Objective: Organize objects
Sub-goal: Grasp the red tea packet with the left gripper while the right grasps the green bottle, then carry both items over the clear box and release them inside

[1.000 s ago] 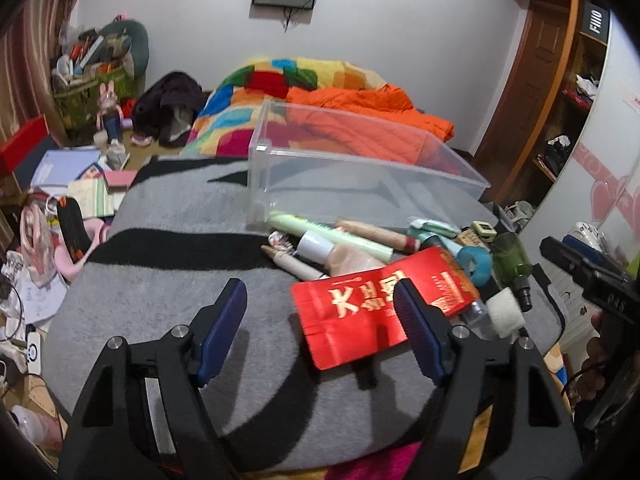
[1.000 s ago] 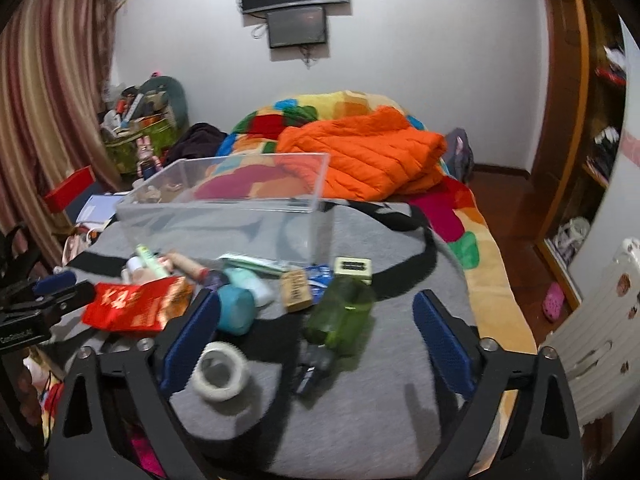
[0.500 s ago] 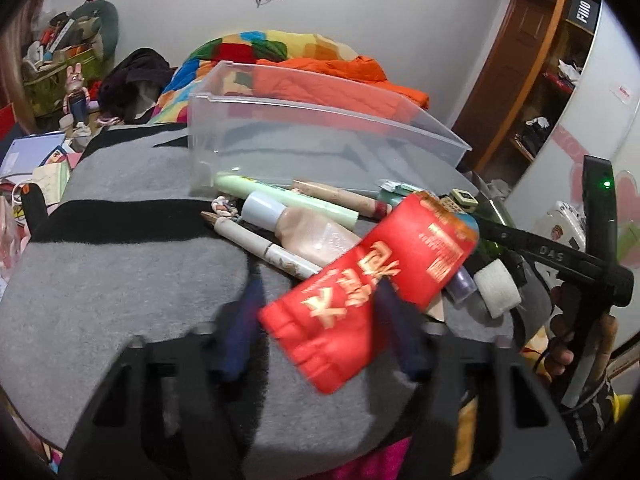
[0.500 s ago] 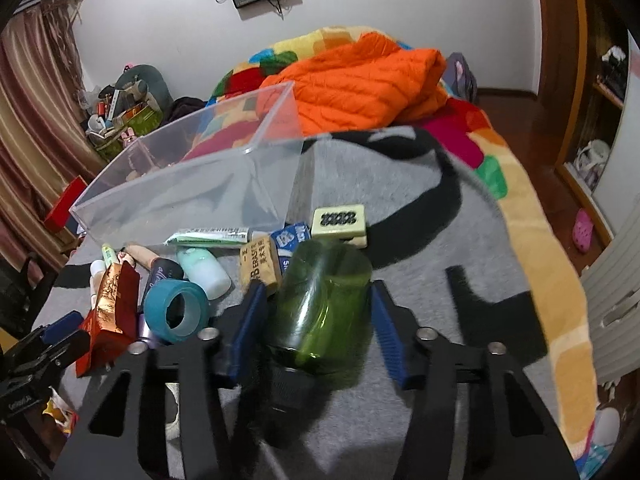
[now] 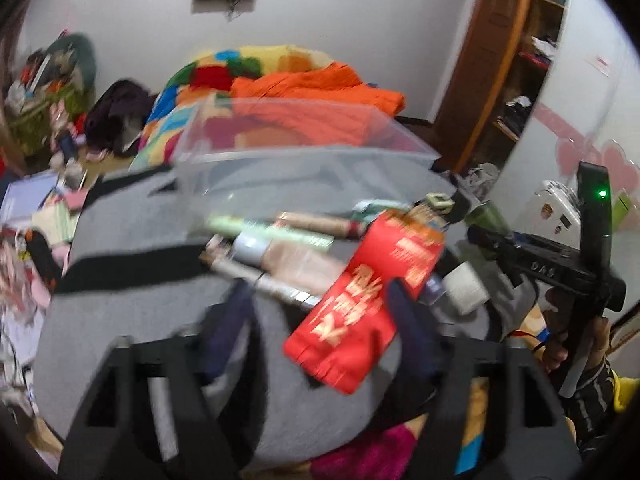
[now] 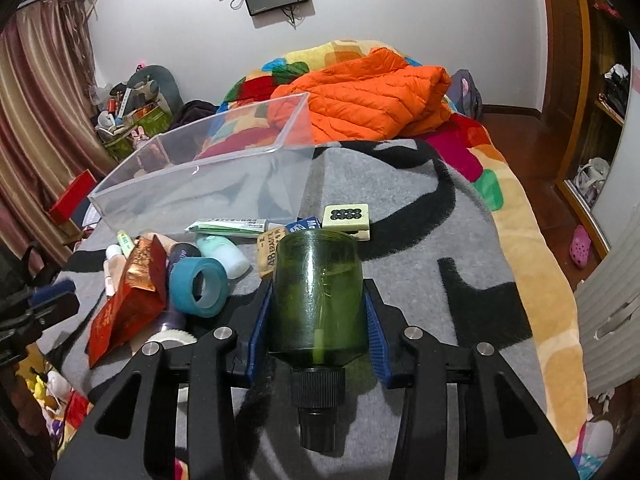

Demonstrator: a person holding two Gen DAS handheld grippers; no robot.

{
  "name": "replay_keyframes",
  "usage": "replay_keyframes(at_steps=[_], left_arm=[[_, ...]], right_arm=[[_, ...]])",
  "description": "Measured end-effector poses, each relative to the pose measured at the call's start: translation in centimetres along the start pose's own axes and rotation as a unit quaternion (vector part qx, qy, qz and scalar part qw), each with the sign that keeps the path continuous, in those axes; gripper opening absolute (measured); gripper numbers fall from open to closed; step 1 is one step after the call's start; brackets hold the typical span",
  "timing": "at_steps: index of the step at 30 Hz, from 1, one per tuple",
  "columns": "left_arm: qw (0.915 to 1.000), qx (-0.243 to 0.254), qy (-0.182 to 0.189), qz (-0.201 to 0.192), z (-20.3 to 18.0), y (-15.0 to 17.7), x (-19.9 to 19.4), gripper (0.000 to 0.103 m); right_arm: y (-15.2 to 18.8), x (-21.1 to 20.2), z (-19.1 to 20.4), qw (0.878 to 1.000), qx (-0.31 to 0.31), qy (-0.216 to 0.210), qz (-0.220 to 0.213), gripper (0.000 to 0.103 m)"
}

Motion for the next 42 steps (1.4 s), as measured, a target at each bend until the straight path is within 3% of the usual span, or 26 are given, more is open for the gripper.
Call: replay_keyframes(at_steps=[6,11,13,15,24,33,36,42], left_arm=[[0.9962,0.073,0.038,0.03,-3.6,-0.8,3.1,0.084],[0.9922,0.081,0.065,0.069,-4.5,-0.5,6.0,0.084],[0.9914,0.078,0.074,0.075,-4.6,-0.3,6.7,0.077],[0.9908,0.078,0.077,0.079,-4.6,-0.1,7.2,0.056],[0.9957,0.072,0.05,0.03,-3.3,-1.5,4.3,0.054],[0.9979,0.058,0.007,-0.028,-0.1,-6.9,1.7,0.054],[0.998,0.049,0.001,-0.041,1.2,-9.0,1.9,0.054],[0.9985,0.044,-0.016,-0.03,3.3,-12.2,4.6,0.054]], right_arm=[[-0.5,-0.9,0.4,1.0,-0.005,-0.011,-0.006,0.038],[-0.6,-1.2,1.1,1.0,-0.023,-0.02,-0.005,0.038],[-0.8,-1.4,1.3,0.999,-0.026,-0.024,-0.007,0.038],[-1.2,-1.5,1.5,0.999,-0.023,-0.033,-0.007,0.038],[-3.6,-1.1,2.3,0.998,-0.024,-0.054,-0.016,0.038],[-7.8,-0.1,4.6,0.996,-0.046,-0.071,-0.04,0.038],[-9.5,0.8,5.7,0.994,-0.054,-0.084,-0.044,0.038],[-12.0,3.5,7.4,0.993,-0.065,-0.094,-0.034,0.038]])
Point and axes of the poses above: each gripper's, at about its wrist camera, not at the fingertips, and x roughly the way its jaws point, z to its left, y to its underside, the point moved 8 cm from there along x, roughly the way its jaws point, and after that the axes turned 12 degrees about -z, right-handed, at the moved point
